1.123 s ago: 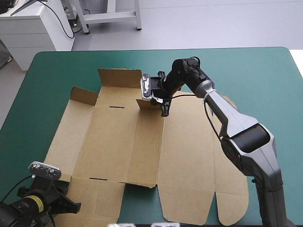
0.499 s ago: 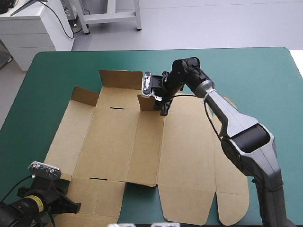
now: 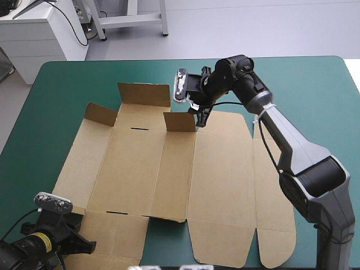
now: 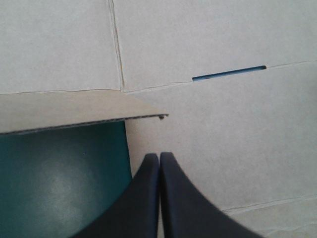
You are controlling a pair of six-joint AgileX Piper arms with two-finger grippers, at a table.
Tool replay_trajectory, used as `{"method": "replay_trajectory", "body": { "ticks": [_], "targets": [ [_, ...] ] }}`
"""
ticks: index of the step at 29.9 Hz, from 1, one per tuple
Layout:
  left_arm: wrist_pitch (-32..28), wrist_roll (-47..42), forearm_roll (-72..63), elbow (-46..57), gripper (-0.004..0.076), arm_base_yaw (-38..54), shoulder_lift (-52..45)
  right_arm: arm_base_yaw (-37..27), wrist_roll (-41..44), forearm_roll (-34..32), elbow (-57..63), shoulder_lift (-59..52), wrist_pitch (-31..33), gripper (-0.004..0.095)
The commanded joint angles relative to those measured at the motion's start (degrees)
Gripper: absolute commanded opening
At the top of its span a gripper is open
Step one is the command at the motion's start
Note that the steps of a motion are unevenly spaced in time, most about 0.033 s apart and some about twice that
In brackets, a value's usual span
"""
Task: Fold the box
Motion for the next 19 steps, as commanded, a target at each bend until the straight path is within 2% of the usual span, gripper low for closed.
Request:
{"method": "replay_trajectory", "body": {
  "ticks": [1, 7, 10, 13, 19],
  "targets": [
    [-2.1, -0.5, 0.4, -1.4, -0.0008, 0.2, 0.3, -0.3, 2.0, -2.1, -1.8, -6.1, -0.3, 0.0392],
    [-2.1, -0.5, 0.4, -1.4, -0.0008, 0.2, 0.3, -0.7, 8.3, -11.9, -1.8, -9.3, 3.6, 0.0387],
    [-2.1, -0.5, 0.4, -1.4, -0.0008, 0.2, 0.3, -2.2, 12.2, -13.8, -1.8, -11.1, 4.5, 0.0337],
    [-2.1, -0.5, 0.4, -1.4, -0.0008, 0.2, 0.3, -5.0, 18.7, -14.6, -1.7, -12.6, 4.5, 0.0234],
    [-2.1, -0.5, 0.4, -1.4, -0.0008, 0.2, 0.3, -13.9, 37.5, -14.5, -1.6, -13.9, 4.6, -0.0022]
  ]
}}
